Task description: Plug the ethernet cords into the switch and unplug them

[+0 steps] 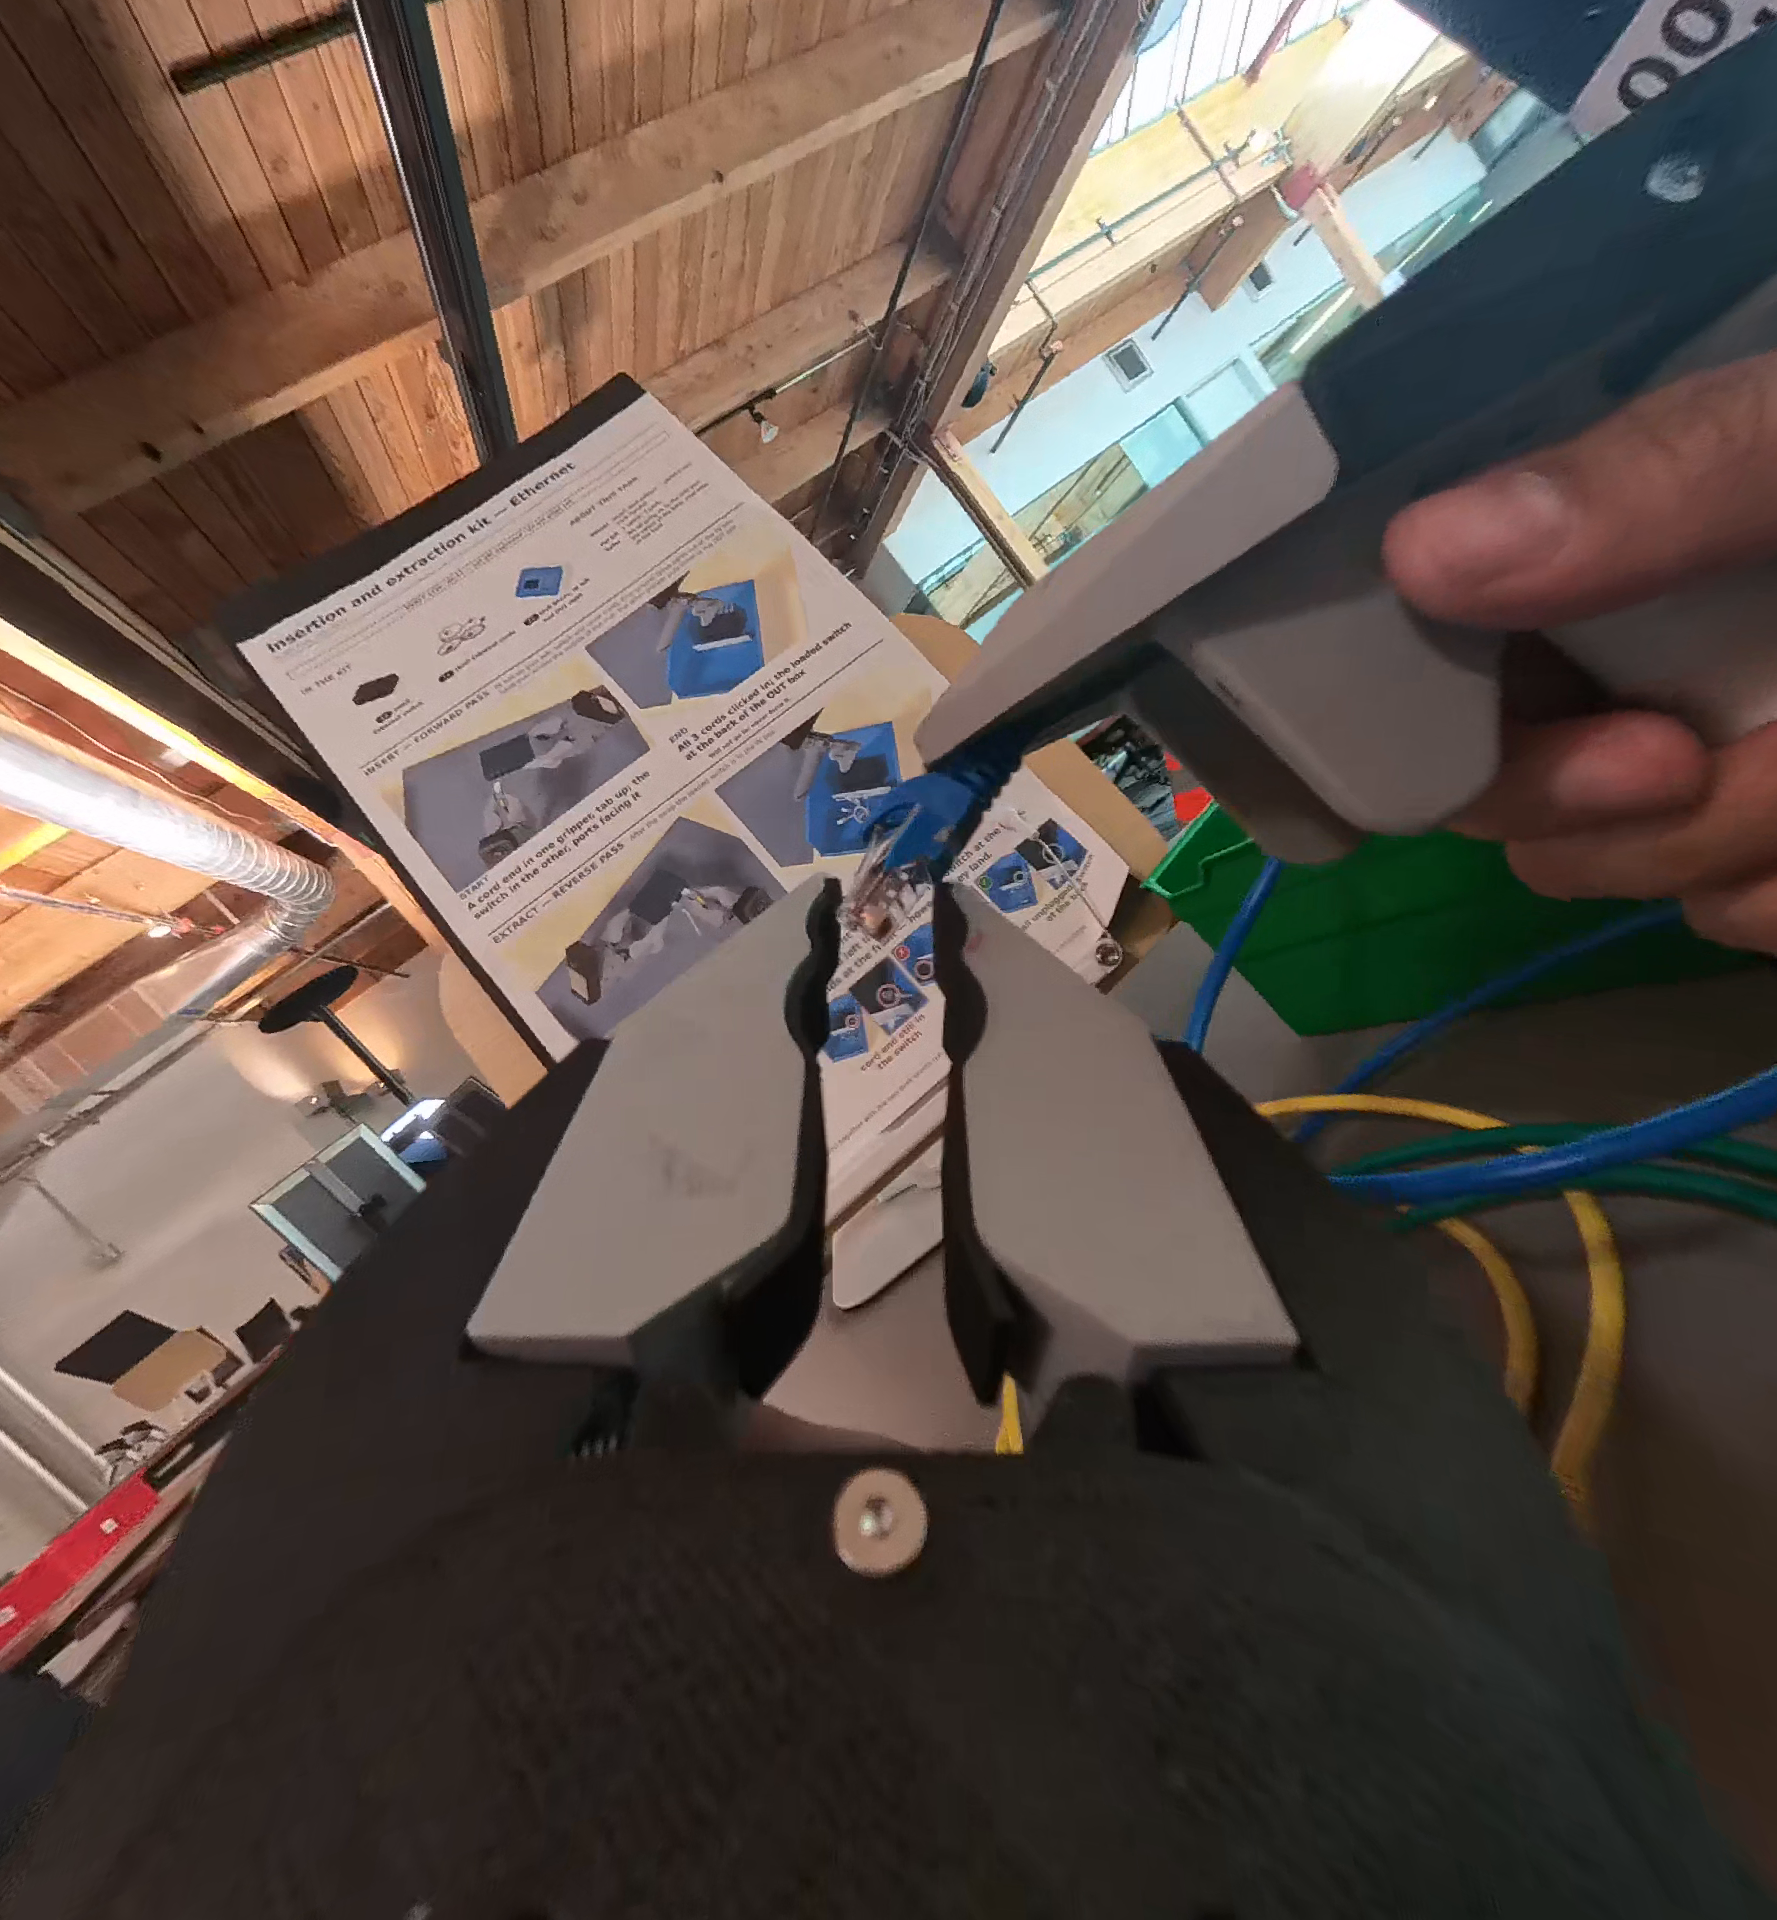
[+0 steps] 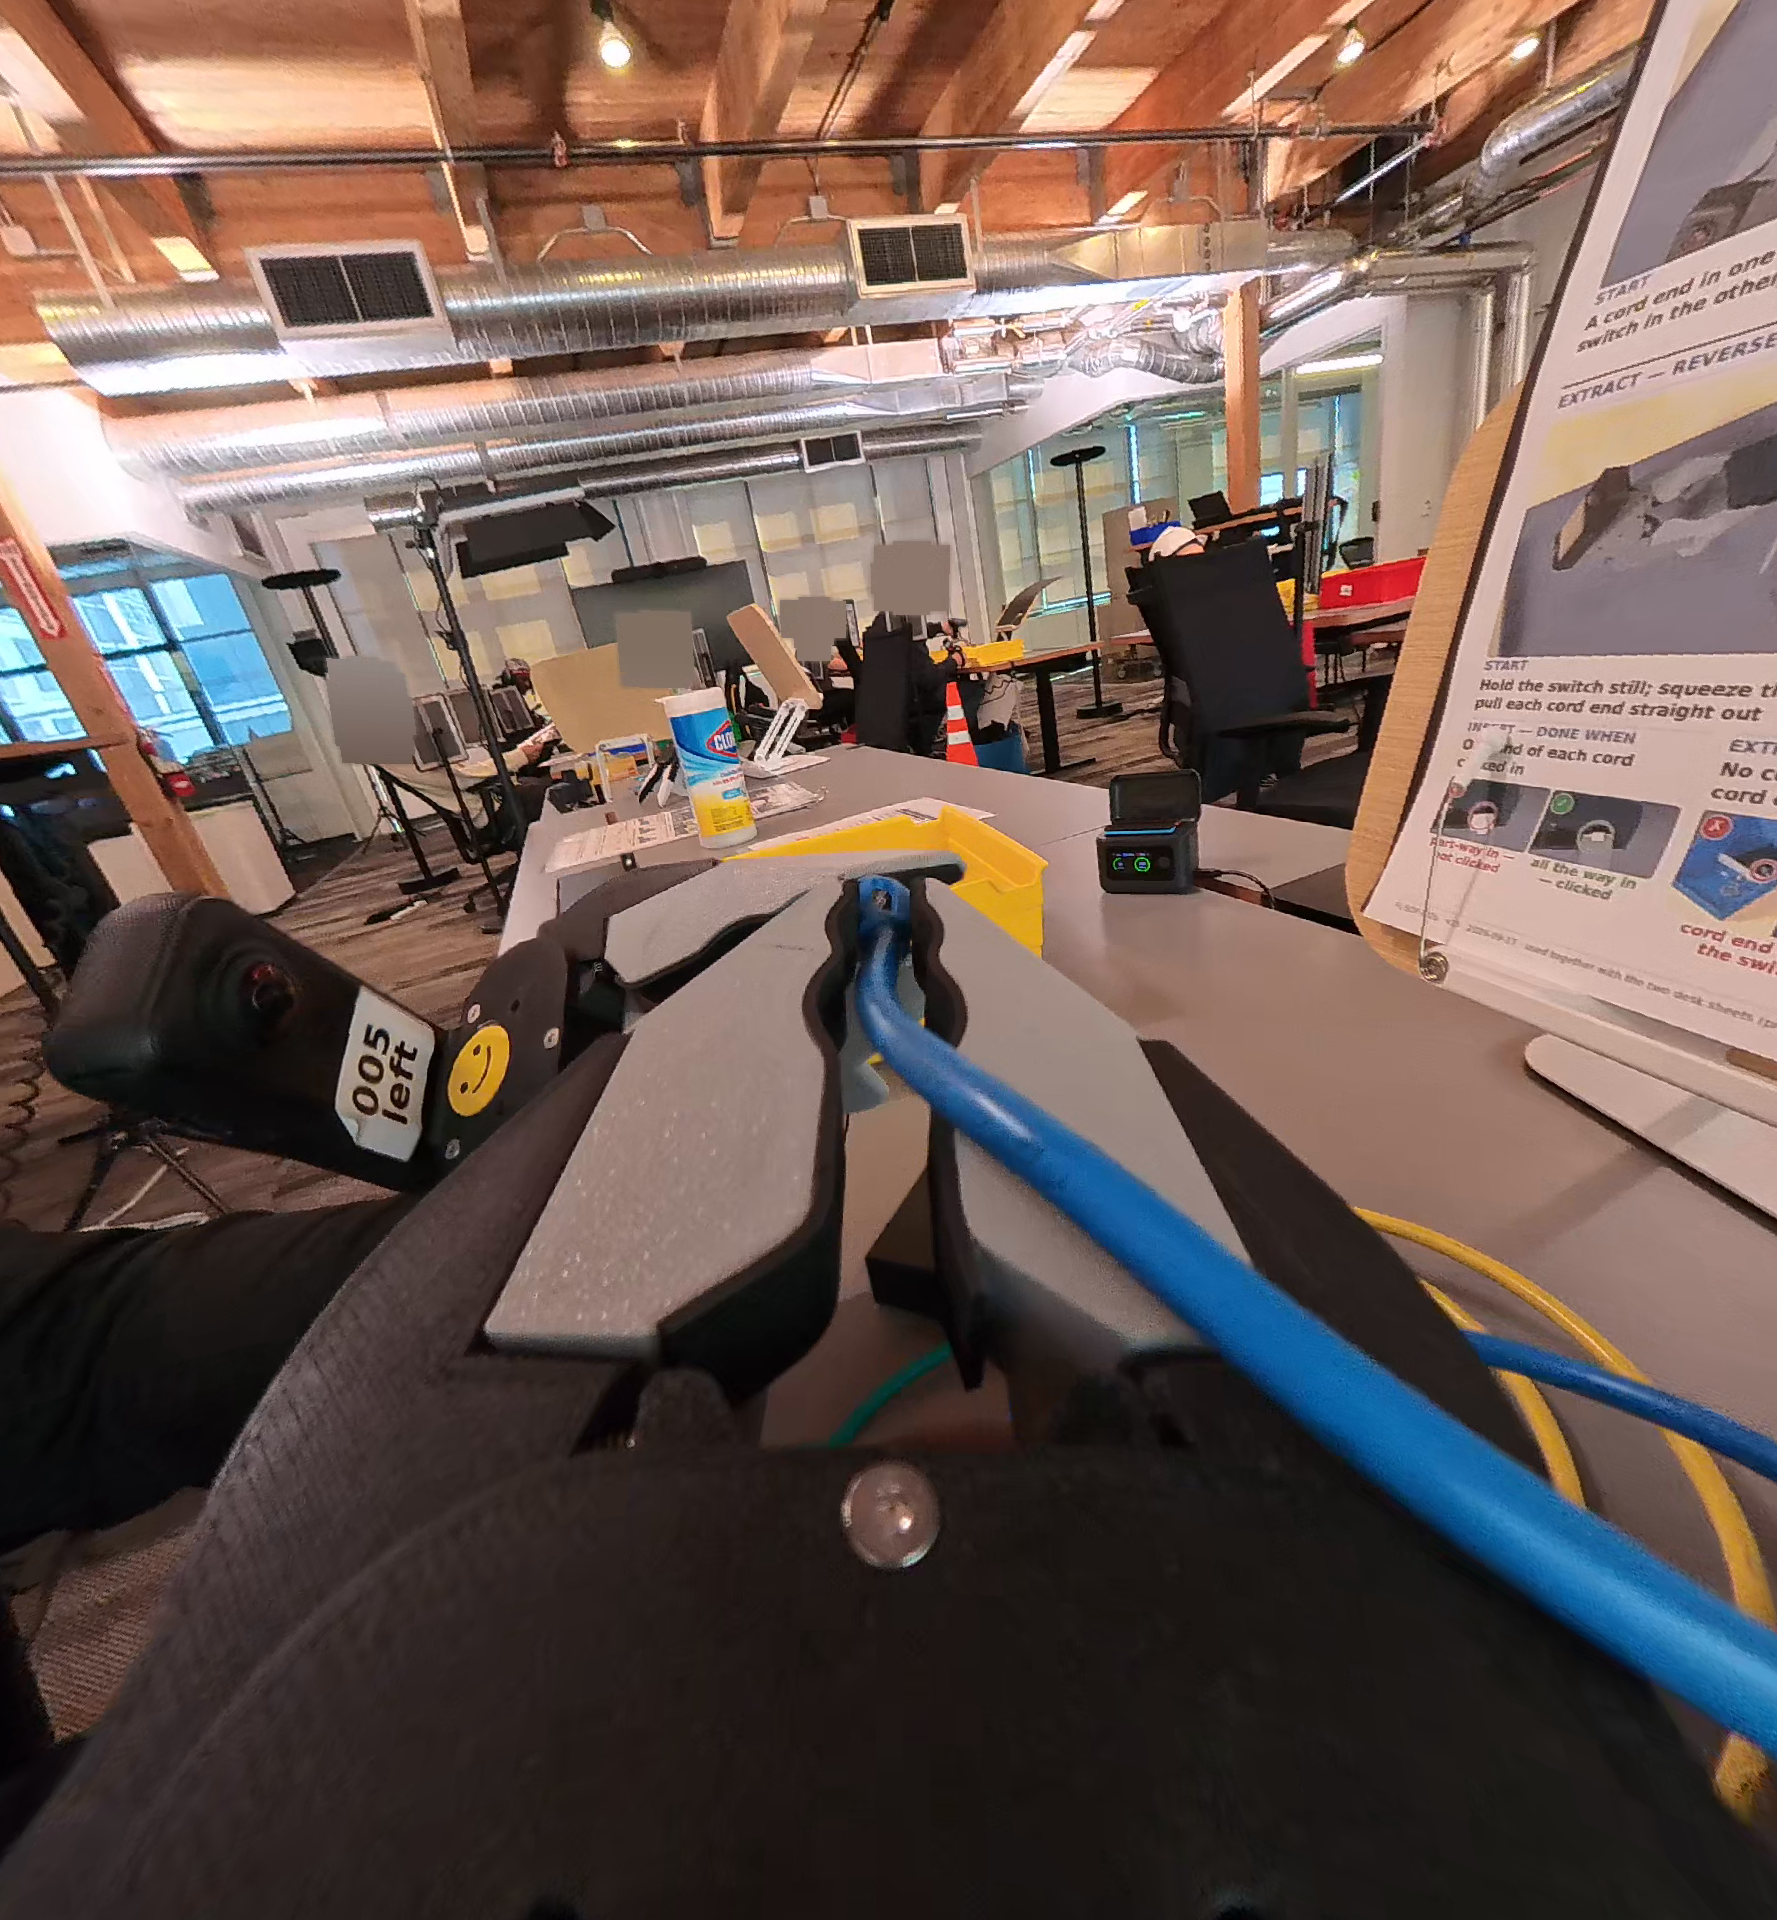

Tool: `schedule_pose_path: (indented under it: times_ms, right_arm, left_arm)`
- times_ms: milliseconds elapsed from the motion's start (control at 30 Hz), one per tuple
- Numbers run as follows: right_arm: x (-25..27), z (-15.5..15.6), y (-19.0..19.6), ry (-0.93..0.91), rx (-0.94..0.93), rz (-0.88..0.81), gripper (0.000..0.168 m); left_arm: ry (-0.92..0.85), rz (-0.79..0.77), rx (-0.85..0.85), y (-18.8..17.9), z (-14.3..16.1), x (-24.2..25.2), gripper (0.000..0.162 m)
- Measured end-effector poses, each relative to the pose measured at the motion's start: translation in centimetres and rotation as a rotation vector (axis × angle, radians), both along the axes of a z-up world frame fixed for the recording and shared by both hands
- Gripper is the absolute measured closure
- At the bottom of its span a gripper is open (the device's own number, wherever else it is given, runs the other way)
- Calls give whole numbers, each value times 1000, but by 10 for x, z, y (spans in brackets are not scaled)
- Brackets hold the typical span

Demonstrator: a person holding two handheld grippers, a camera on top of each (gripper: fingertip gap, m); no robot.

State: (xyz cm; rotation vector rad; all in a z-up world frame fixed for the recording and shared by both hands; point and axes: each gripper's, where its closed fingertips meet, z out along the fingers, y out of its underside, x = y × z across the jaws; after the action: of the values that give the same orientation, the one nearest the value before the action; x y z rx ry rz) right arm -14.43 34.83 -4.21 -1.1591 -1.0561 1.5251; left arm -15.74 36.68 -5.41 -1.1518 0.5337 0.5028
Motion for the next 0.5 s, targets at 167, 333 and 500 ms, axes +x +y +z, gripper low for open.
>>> schedule_pose_path:
  times_ms: [167, 333, 500]
  right_arm:
    - [1, -1, -1, -6, -33, 25, 160]
    - [-2, -4, -1, -17, -36, 28, 161]
    - [-3, -5, -1, -19, -30, 25, 161]
  left_arm:
    - [23, 17, -3, 1, -2, 0, 150]
    - [39, 16, 2, 0, -2, 3, 150]
    - [18, 10, -3, 1, -2, 2, 150]
